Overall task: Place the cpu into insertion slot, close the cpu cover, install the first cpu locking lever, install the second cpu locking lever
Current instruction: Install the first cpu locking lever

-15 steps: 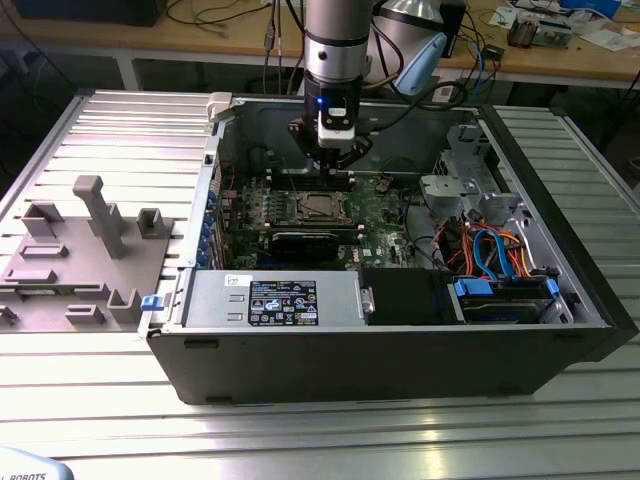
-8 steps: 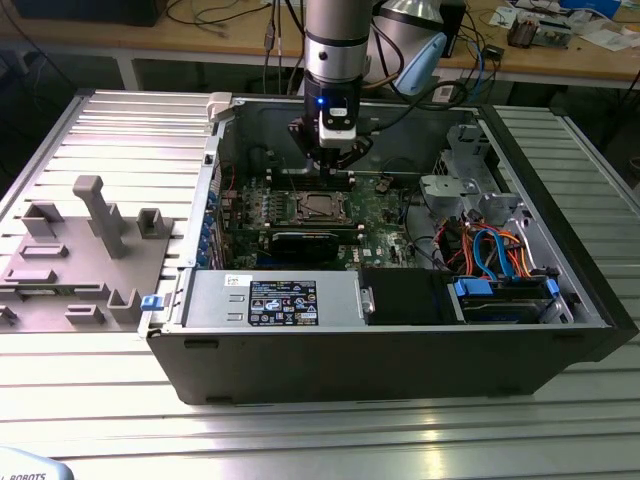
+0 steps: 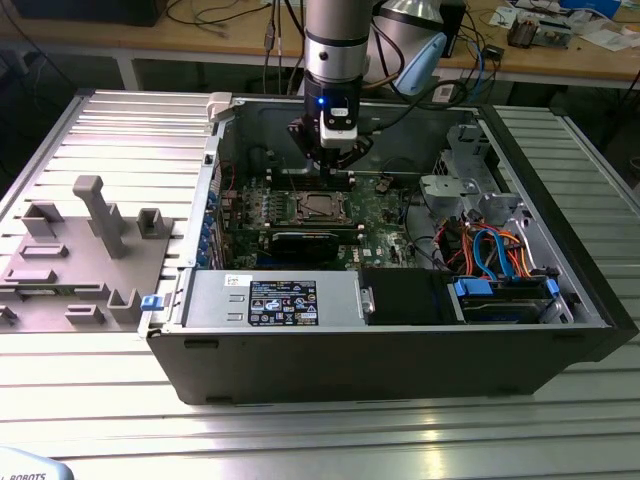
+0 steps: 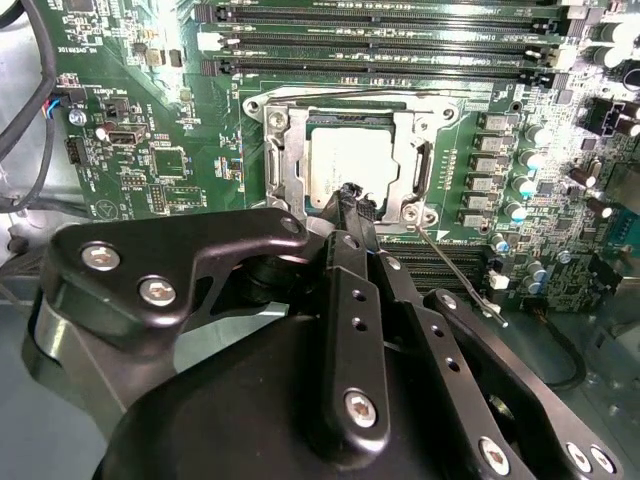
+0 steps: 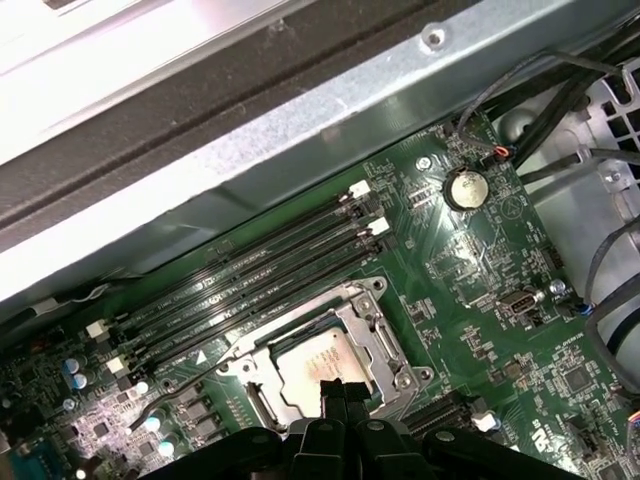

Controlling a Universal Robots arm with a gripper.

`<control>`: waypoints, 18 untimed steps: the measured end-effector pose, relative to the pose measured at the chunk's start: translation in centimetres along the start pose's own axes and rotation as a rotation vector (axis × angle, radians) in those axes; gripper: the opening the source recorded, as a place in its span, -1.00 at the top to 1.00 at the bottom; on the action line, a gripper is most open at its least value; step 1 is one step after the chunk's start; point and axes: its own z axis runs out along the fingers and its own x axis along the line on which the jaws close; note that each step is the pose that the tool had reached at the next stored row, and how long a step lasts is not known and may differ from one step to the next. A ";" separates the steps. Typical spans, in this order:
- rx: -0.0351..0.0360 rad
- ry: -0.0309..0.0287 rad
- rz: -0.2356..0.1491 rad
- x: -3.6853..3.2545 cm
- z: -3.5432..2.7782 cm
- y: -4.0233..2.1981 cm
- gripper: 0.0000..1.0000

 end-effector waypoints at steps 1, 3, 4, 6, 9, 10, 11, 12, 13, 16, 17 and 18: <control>-0.0004 -0.0002 -0.009 0.00 0.00 0.00 0.79; -0.0009 -0.0004 -0.026 0.00 0.00 0.00 0.79; -0.0012 -0.0006 -0.033 0.00 0.00 0.00 0.79; -0.0019 -0.0008 -0.047 0.00 0.00 0.00 0.79; -0.0025 -0.0010 -0.063 0.00 0.00 0.00 0.79; -0.0027 -0.0011 -0.068 0.00 0.00 0.00 0.79; -0.0030 -0.0012 -0.074 0.00 0.00 0.00 0.79; -0.0032 -0.0013 -0.080 0.00 0.00 0.00 0.79; -0.0035 -0.0015 -0.088 0.00 0.00 0.00 0.79; -0.0040 -0.0017 -0.104 0.00 0.00 0.00 0.79; -0.0042 -0.0017 -0.107 0.00 0.00 0.00 0.79; -0.0044 -0.0019 -0.114 0.00 0.00 0.00 0.79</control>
